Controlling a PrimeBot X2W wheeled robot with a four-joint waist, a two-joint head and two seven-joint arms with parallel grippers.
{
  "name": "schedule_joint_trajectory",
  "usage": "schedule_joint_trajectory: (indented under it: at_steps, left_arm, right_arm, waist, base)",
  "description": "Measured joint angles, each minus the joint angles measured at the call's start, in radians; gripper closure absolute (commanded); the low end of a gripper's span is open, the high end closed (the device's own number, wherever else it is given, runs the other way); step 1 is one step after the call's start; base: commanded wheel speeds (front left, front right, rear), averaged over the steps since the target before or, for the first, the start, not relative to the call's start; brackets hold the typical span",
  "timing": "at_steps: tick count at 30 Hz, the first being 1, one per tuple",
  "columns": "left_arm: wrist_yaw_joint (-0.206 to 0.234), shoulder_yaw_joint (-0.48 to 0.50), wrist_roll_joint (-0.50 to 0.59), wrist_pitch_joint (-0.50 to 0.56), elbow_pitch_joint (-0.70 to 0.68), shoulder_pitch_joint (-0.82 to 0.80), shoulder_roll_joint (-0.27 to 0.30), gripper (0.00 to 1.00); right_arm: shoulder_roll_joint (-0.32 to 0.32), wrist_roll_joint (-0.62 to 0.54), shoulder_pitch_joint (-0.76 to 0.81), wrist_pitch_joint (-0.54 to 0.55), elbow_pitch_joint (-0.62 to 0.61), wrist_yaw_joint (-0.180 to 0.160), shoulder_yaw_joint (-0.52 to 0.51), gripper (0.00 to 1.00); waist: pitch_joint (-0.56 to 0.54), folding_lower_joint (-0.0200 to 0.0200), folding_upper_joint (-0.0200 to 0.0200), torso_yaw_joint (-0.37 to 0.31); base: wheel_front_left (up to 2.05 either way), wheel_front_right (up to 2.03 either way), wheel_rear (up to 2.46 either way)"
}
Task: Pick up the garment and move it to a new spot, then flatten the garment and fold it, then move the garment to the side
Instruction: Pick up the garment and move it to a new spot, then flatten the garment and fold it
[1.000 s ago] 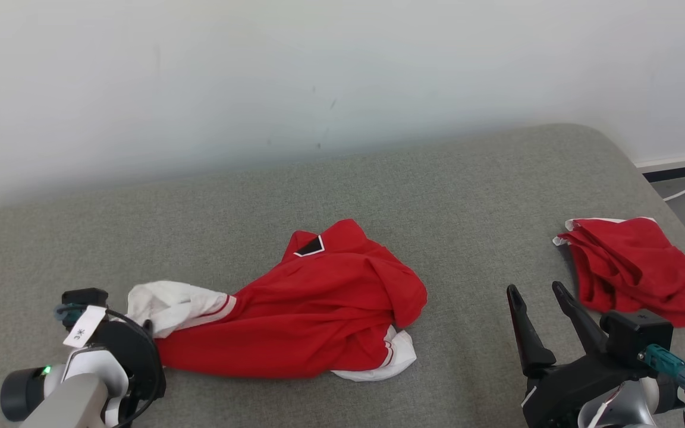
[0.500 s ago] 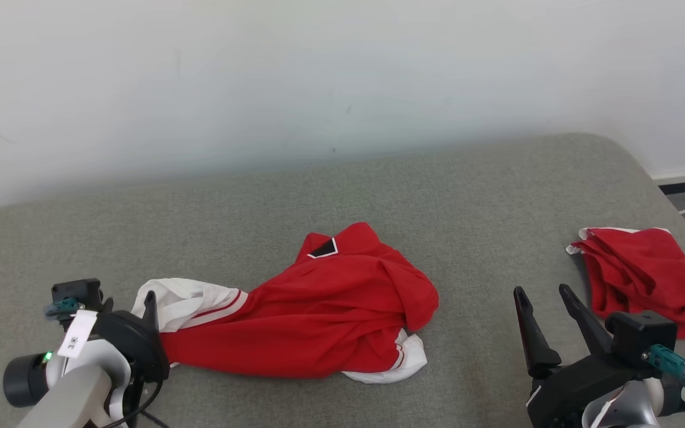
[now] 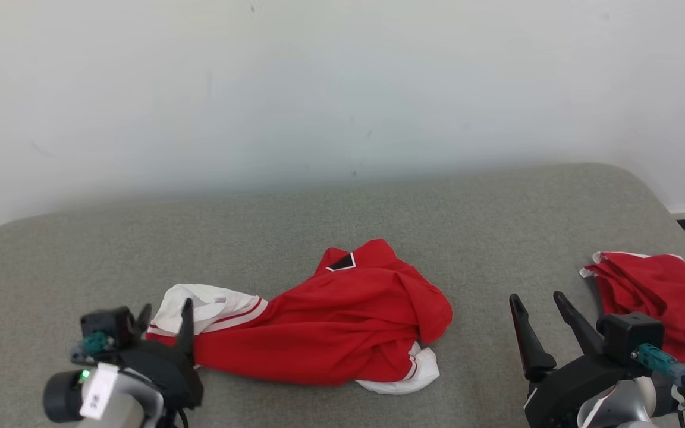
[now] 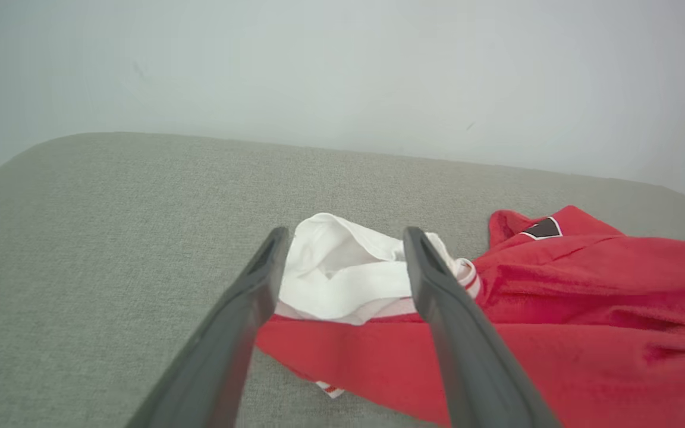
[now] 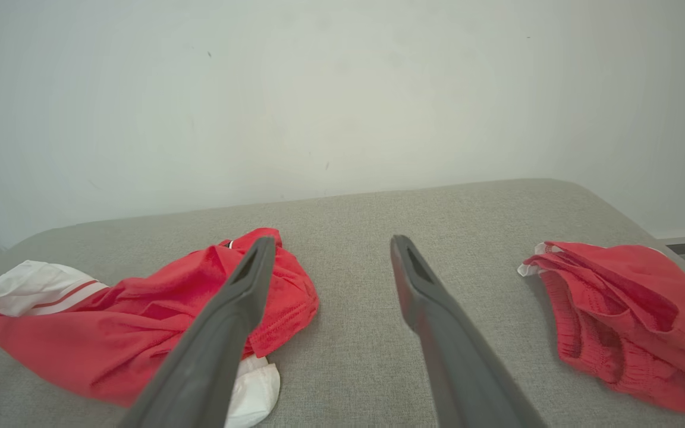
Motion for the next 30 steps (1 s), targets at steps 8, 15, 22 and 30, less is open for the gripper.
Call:
schedule_joint_trajectory:
  at_steps: [8, 15, 22, 30]
  left_arm:
    - [0.000, -0.011, 0.039, 0.000, -0.189, 0.146, 0.033, 0.00]
    - [0.000, 0.175, 0.033, -0.002, -0.363, 0.277, 0.043, 0.00]
    - [0.000, 0.325, 0.061, -0.003, -0.593, 0.420, 0.029, 0.00]
    - [0.000, 0.259, 0.098, -0.004, -0.721, 0.536, 0.086, 0.00]
  right_arm:
    - [0.002, 0.001, 0.007, -0.020, 0.026, -0.011, -0.016, 0.00]
    - [0.007, 0.011, 0.027, -0.033, 0.035, -0.023, -0.029, 0.00]
    - [0.011, 0.019, 0.034, -0.040, 0.040, -0.027, -0.029, 0.00]
    - [0.009, 0.029, 0.055, -0.043, 0.051, -0.024, -0.027, 0.00]
  waist:
    - [-0.035, 0.0000, 0.0000, 0.025]
    - [-0.053, 0.0001, -0.0001, 0.043]
    - [-0.059, 0.0000, 0.0000, 0.053]
    - [-0.050, 0.0001, 0.0000, 0.064]
  base:
    - [0.00, 0.00, 0.00]
    - [0.00, 0.00, 0.00]
    - [0.00, 0.00, 0.00]
    - [0.00, 0.00, 0.00]
